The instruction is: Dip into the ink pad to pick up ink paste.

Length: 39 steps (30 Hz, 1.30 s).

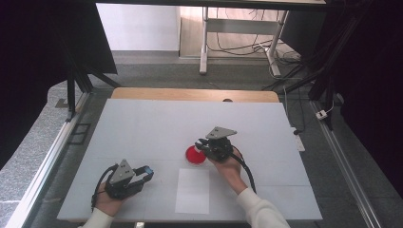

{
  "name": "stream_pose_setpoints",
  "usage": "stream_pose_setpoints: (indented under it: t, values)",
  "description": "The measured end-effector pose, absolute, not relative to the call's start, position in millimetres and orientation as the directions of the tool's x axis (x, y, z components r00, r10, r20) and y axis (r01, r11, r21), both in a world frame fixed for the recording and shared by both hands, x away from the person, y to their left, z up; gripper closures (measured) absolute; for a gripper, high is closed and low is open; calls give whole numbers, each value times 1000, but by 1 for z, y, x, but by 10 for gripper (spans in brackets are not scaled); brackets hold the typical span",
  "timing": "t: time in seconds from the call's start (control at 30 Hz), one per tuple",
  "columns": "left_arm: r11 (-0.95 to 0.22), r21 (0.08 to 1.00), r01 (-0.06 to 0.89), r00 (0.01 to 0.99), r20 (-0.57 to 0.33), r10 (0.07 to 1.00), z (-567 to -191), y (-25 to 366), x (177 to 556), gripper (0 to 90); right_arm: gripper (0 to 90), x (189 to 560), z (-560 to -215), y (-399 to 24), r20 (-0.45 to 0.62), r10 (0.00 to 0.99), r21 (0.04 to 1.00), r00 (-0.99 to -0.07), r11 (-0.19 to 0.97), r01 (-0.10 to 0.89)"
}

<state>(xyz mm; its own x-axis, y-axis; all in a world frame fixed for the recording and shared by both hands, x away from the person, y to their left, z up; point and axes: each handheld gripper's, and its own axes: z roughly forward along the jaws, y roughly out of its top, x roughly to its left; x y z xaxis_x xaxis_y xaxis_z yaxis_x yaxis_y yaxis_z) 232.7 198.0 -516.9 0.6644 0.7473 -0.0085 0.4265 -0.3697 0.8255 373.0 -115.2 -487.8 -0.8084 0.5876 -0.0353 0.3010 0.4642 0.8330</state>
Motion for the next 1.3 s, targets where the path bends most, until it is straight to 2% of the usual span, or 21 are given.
stream_pose_setpoints:
  t: [0.3, 0.73, 1.3]
  values:
    - [-371, 825, 426, 666, -8, 746, -517, 198, 233, 655, 755, 373, -486, -115, -35, 566, 837, -824, 467, 285]
    - [-375, 824, 426, 669, -8, 743, -517, 198, 233, 655, 755, 375, -495, -108, -64, 536, 788, -842, 544, 287]
    - [-376, 822, 427, 668, -7, 744, -517, 197, 233, 655, 756, 377, -499, -108, -54, 539, 784, -841, 544, 298]
